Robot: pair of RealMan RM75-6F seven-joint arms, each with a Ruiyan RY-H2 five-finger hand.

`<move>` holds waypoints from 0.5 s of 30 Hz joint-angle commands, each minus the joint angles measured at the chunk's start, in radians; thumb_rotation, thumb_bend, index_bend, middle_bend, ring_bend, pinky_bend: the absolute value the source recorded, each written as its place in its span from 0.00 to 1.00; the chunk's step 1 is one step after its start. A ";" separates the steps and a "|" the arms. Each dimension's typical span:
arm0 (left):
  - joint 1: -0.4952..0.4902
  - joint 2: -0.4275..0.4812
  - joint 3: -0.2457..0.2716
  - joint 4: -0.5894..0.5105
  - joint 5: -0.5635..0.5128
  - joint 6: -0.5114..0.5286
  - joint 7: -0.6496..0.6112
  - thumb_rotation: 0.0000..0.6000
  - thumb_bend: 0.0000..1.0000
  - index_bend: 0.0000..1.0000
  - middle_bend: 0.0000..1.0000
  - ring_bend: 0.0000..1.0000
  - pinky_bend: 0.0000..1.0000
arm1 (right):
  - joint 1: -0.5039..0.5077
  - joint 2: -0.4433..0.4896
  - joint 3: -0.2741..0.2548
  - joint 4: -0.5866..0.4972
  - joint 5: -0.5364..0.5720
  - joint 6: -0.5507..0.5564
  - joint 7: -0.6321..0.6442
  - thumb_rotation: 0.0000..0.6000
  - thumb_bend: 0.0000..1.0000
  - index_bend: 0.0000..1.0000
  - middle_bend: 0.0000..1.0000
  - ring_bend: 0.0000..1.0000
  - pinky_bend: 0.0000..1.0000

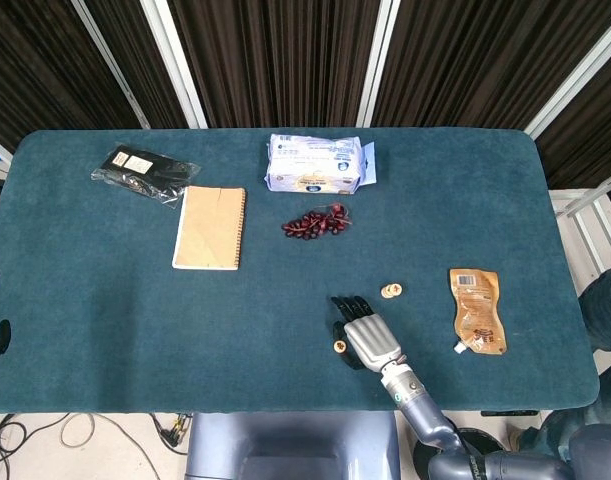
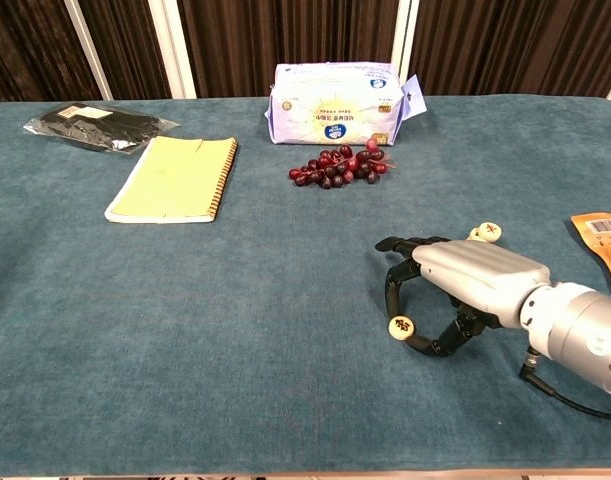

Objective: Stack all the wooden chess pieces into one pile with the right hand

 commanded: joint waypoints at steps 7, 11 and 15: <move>0.000 0.000 0.000 0.000 0.000 0.001 0.000 1.00 0.49 0.14 0.00 0.00 0.00 | 0.001 -0.001 0.002 -0.003 0.002 -0.005 -0.005 1.00 0.41 0.49 0.00 0.00 0.00; 0.000 0.000 0.000 0.000 0.001 0.000 -0.001 1.00 0.49 0.14 0.00 0.00 0.00 | 0.001 -0.002 0.001 -0.003 0.002 -0.006 -0.007 1.00 0.41 0.51 0.00 0.00 0.00; 0.000 0.001 0.000 0.000 0.000 -0.001 -0.002 1.00 0.49 0.14 0.00 0.00 0.00 | 0.000 -0.003 0.002 -0.001 0.005 -0.009 -0.006 1.00 0.41 0.53 0.00 0.00 0.00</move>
